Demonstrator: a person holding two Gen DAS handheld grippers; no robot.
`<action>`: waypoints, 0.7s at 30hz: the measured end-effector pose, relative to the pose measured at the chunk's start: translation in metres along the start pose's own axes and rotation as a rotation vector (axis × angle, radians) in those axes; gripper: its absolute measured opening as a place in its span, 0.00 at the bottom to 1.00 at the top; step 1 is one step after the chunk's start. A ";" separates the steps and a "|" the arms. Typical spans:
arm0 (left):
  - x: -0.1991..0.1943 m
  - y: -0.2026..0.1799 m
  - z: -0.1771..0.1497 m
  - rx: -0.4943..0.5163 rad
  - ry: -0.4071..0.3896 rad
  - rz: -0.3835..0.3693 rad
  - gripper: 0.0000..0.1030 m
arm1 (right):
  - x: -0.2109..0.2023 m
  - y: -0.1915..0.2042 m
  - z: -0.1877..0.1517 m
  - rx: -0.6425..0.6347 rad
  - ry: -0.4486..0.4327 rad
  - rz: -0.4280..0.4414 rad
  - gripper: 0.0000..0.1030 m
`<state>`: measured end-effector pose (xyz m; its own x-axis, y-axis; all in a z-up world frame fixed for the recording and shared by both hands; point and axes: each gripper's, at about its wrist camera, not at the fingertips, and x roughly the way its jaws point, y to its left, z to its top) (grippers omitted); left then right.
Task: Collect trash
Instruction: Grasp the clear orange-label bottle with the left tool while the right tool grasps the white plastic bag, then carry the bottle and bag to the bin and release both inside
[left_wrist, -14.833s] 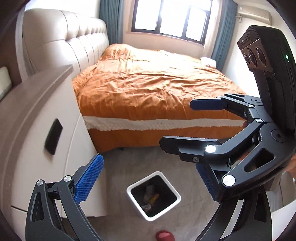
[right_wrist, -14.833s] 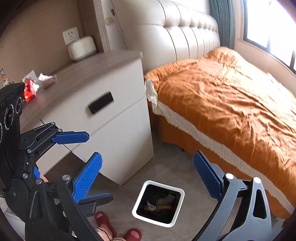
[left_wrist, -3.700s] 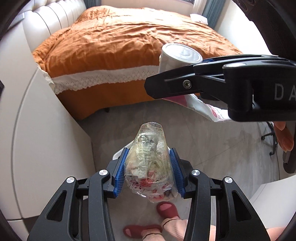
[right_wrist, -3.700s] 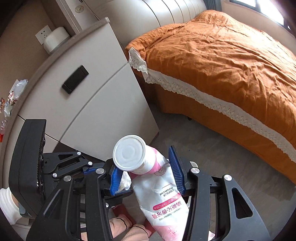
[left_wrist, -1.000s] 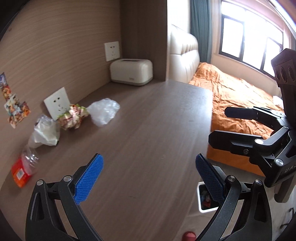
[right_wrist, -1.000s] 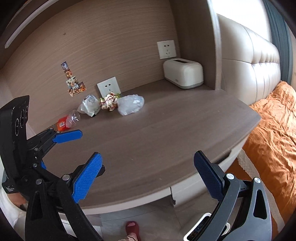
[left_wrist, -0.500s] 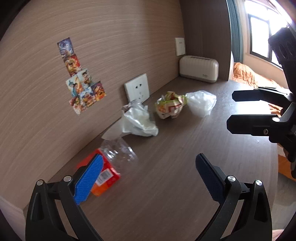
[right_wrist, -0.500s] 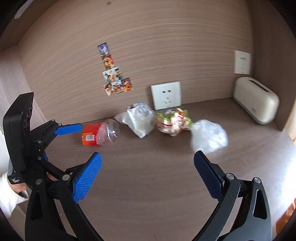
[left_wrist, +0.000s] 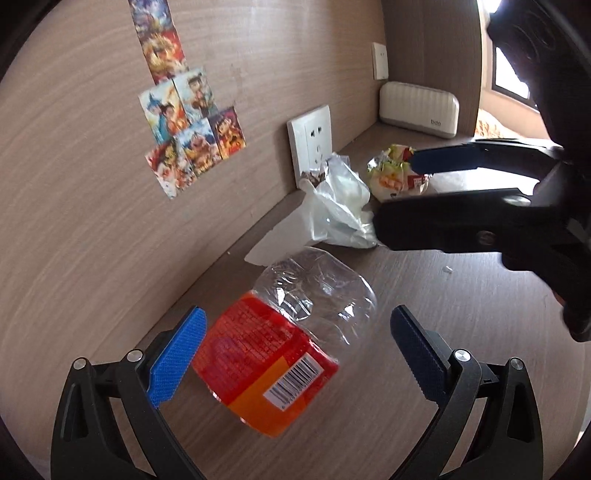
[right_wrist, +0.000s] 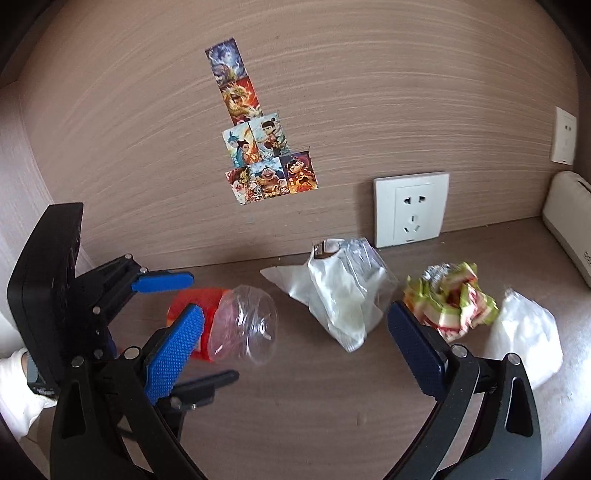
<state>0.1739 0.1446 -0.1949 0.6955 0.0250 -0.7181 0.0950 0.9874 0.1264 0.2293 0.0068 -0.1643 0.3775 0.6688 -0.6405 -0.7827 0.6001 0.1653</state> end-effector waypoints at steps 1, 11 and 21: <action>0.005 0.002 0.000 0.000 0.008 -0.018 0.95 | 0.007 0.000 0.003 -0.001 0.003 -0.007 0.96; 0.036 0.005 0.005 0.046 0.056 -0.082 0.74 | 0.066 -0.016 0.021 0.010 0.056 -0.092 0.96; 0.034 -0.016 0.009 0.045 0.031 -0.026 0.54 | 0.078 -0.027 0.029 0.111 0.073 -0.033 0.47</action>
<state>0.2021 0.1283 -0.2149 0.6701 0.0052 -0.7423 0.1450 0.9798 0.1378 0.2945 0.0555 -0.1970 0.3616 0.6168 -0.6992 -0.7096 0.6685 0.2227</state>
